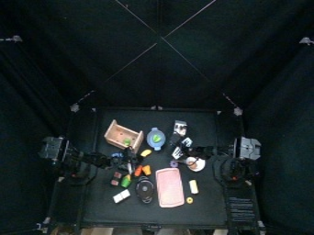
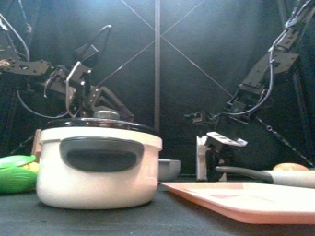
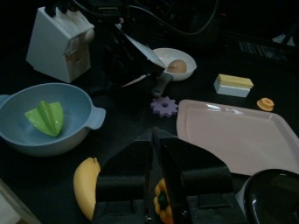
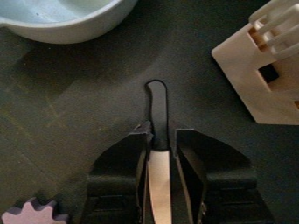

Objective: Grab pairing knife handle

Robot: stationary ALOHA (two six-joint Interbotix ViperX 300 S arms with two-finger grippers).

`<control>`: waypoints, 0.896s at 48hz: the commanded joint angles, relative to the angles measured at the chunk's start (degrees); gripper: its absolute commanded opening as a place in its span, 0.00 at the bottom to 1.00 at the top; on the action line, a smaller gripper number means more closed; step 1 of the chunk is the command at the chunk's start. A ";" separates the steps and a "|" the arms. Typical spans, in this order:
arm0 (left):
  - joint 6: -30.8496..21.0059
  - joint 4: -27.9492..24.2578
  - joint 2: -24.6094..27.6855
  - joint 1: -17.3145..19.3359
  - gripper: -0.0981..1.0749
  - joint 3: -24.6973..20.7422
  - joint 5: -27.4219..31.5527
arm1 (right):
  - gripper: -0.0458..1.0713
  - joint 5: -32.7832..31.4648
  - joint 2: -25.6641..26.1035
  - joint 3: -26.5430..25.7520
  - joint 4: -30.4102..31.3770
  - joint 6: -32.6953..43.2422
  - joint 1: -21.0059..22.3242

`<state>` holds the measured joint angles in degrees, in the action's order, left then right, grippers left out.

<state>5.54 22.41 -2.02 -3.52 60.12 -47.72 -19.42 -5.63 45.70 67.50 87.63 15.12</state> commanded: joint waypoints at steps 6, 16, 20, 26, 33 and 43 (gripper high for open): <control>0.09 0.00 -0.26 -0.09 0.54 -0.62 -0.44 | 0.54 -1.76 1.49 -0.97 0.09 0.00 -1.05; 0.09 0.00 -0.62 -0.18 0.54 -0.70 -0.44 | 0.53 -5.36 5.98 -1.76 -0.18 0.00 -3.52; 0.09 0.00 -0.70 -0.18 0.54 -0.70 -0.53 | 0.53 -5.98 7.47 -1.76 -0.09 0.00 -4.48; 0.09 0.00 -0.70 -0.18 0.54 -0.70 -0.53 | 0.53 -6.33 8.79 -1.49 -0.09 0.00 -5.01; 0.09 0.00 -0.70 -0.18 0.54 -0.70 -0.44 | 0.53 -6.33 8.88 -1.58 0.18 -0.09 -5.45; 0.09 -0.09 -0.70 -0.70 0.54 -1.23 -0.44 | 0.53 -6.33 8.88 -1.93 1.41 -0.09 -6.42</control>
